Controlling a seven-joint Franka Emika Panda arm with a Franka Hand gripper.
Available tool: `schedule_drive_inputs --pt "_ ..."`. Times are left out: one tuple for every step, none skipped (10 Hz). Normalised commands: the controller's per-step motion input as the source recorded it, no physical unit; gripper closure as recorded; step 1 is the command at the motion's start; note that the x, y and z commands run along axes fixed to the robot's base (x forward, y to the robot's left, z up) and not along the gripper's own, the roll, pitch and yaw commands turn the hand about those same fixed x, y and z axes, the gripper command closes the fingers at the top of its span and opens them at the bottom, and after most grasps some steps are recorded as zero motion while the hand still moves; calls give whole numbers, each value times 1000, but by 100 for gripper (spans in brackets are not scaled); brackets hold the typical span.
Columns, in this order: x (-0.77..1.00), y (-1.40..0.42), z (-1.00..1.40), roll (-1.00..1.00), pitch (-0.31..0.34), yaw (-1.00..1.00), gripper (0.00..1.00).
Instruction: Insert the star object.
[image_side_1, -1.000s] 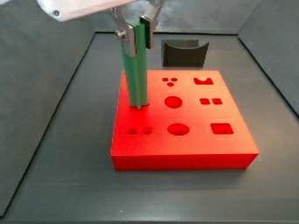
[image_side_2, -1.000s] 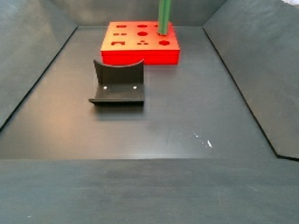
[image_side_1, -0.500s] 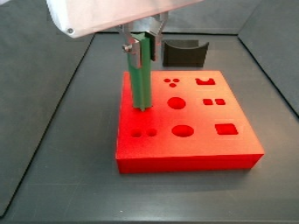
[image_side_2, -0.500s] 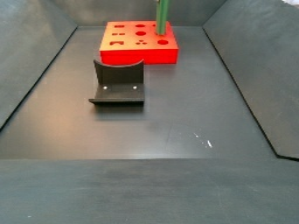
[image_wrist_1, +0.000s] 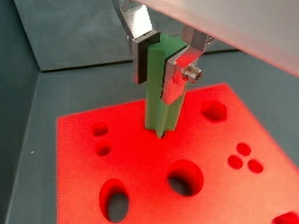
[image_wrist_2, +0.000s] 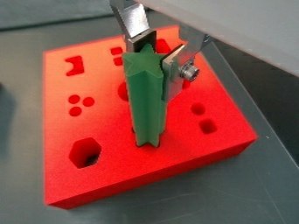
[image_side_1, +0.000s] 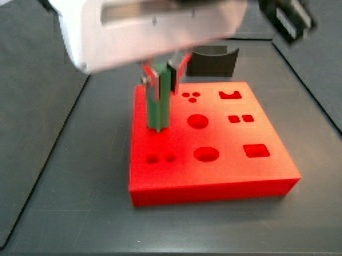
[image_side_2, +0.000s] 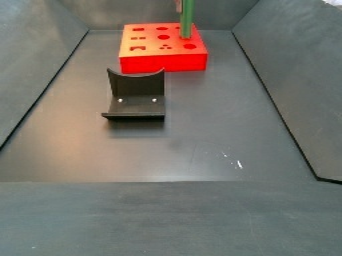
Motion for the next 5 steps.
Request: schedule_drive_inputs --pt "323 -383 -417 33 354 -246 100" --pt "51 -246 -740 159 164 -129 100" --pt "57 0 -529 49 117 -111 100" --pt "0 0 0 6 0 0 100" --pt "0 0 0 0 0 0 100"
